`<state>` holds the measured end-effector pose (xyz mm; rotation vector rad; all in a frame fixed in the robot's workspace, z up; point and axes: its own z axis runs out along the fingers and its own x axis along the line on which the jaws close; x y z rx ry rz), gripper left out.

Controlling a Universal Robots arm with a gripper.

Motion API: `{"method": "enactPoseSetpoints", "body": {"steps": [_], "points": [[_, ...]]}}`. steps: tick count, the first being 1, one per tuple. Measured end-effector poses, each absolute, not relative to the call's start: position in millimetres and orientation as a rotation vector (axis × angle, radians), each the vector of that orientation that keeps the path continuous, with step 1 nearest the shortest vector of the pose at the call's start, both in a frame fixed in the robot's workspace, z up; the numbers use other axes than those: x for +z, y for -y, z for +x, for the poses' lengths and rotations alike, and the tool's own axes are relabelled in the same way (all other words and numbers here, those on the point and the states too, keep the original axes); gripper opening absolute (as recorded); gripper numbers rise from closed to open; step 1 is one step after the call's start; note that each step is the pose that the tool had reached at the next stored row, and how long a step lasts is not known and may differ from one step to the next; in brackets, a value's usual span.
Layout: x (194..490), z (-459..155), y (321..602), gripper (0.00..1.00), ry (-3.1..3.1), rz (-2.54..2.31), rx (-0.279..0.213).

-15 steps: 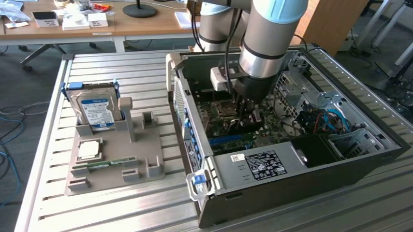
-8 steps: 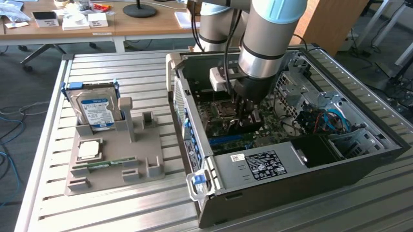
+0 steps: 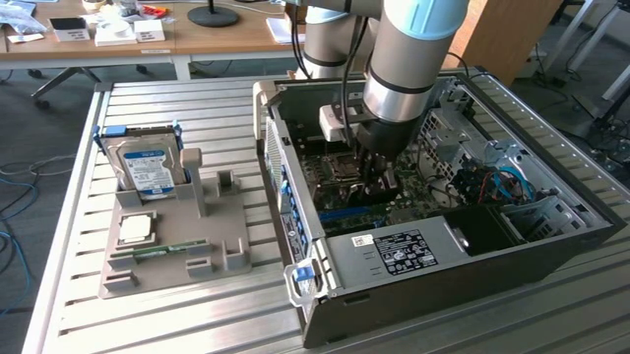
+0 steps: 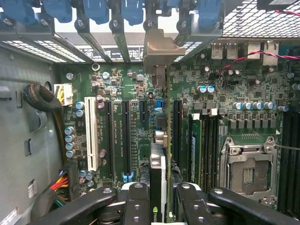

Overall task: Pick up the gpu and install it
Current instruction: 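Insert the gpu into the slot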

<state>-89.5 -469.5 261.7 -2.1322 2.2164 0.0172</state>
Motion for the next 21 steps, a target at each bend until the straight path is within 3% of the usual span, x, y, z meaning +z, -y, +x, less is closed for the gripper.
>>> {"method": "enactPoseSetpoints", "body": {"steps": [21], "points": [[259.4, -98.8, 469.5, 0.27, -2.217, -2.132, 0.017]]}}
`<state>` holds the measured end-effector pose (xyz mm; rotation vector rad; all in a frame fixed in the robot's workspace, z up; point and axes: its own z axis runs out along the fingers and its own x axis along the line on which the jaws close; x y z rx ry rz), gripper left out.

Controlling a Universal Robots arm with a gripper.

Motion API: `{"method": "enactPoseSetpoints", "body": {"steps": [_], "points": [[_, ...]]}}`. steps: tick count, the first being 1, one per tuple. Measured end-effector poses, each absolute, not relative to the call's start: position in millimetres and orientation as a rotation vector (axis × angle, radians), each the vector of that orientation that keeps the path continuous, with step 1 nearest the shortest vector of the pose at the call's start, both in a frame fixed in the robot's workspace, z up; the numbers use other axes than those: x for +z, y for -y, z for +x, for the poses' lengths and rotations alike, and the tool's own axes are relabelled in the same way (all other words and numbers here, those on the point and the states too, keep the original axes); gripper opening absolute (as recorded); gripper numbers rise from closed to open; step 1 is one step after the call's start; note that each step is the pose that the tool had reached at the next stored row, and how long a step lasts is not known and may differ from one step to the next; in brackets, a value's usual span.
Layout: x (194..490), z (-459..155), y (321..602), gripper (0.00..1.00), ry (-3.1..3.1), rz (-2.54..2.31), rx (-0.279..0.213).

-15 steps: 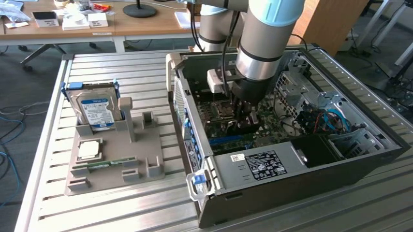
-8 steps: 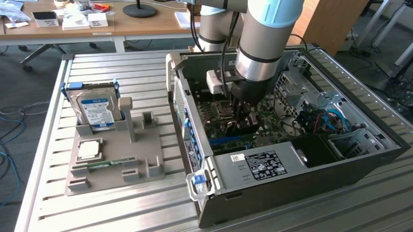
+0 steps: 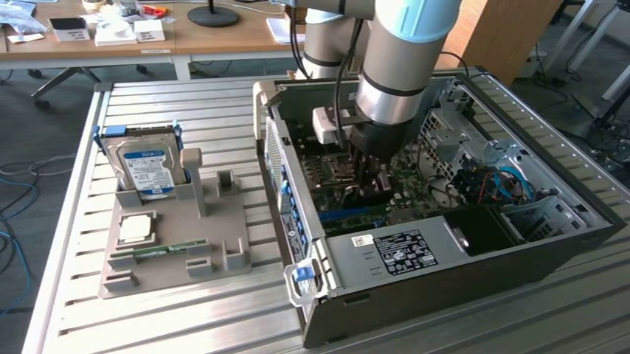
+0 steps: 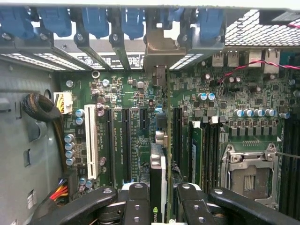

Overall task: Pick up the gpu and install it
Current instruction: 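Insert the gpu into the slot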

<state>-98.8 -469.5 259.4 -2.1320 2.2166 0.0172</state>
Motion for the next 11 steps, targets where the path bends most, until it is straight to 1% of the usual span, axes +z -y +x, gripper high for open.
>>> {"method": "enactPoseSetpoints", "body": {"steps": [11], "points": [[259.2, -101.5, 469.4, 0.27, -2.218, -2.131, 0.017]]}}
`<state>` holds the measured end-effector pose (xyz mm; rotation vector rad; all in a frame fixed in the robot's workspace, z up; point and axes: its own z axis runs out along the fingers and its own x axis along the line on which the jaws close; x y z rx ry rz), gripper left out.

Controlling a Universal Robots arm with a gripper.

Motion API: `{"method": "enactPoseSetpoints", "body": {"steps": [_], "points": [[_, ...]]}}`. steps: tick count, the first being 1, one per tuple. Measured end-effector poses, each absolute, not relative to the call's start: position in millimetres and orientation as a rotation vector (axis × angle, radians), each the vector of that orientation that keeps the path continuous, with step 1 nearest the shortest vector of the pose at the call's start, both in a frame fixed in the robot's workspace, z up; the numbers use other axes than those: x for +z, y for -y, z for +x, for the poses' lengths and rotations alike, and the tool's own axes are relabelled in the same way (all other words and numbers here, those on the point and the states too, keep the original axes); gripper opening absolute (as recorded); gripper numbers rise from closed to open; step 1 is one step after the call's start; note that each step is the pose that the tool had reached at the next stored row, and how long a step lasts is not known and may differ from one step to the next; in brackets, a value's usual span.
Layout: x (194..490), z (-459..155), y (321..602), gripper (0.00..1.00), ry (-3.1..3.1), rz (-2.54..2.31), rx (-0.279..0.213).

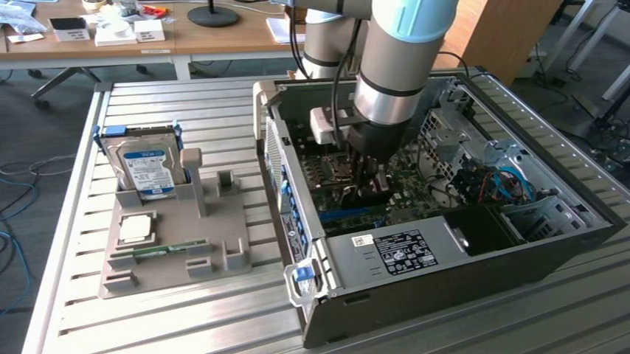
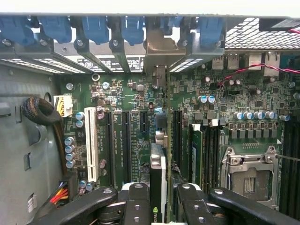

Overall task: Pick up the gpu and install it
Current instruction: 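Insert the gpu into the slot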

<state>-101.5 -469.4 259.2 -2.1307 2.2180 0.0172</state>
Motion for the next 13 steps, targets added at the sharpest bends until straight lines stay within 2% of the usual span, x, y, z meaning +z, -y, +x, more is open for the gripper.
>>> {"method": "enactPoseSetpoints", "body": {"steps": [13], "points": [[255.1, -103.1, 469.5, 0.27, -2.227, -2.122, 0.017]]}}
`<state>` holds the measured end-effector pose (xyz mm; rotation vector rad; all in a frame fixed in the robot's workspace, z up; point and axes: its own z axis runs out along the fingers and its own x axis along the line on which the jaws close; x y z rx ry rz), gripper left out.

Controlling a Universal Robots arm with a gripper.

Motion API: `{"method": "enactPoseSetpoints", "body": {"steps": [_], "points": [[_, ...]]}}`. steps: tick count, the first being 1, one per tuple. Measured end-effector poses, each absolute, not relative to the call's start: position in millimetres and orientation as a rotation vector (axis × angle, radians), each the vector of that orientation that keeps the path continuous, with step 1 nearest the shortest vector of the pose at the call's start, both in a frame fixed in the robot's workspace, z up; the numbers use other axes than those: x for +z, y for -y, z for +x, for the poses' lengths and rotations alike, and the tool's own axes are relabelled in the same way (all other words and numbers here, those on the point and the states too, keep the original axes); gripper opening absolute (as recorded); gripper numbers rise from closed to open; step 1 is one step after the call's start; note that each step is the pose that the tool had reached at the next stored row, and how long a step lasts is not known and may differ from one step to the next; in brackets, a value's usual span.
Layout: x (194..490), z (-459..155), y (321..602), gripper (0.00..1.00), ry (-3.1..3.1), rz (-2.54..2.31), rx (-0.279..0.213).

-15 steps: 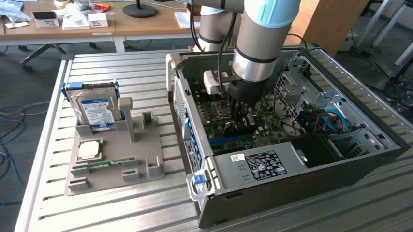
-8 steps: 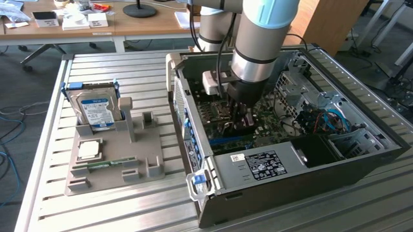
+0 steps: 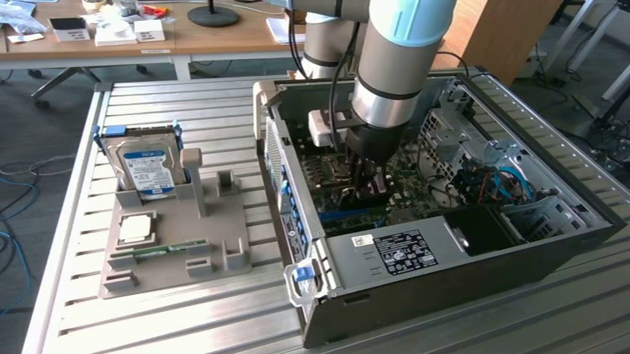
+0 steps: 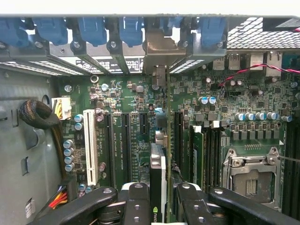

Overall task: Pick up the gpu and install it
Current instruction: 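Insert the gpu into the slot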

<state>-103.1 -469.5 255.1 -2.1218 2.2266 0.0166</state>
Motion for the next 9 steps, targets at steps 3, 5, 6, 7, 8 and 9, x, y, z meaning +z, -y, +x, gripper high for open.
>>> {"method": "enactPoseSetpoints", "body": {"steps": [3, 5, 6, 7, 8, 9], "points": [[254.9, -103.0, 469.4, 0.27, -2.227, -2.122, 0.016], [254.9, -103.2, 469.1, 0.27, -2.231, -2.125, 0.007], [255.0, -103.1, 469.1, 0.27, -2.232, -2.127, 0.005], [255.0, -103.1, 469.1, 0.27, -2.232, -2.127, 0.004], [255.0, -103.1, 469.1, 0.27, -2.232, -2.127, 0.004], [255.0, -103.1, 469.1, 0.27, -2.232, -2.127, 0.005]]}}
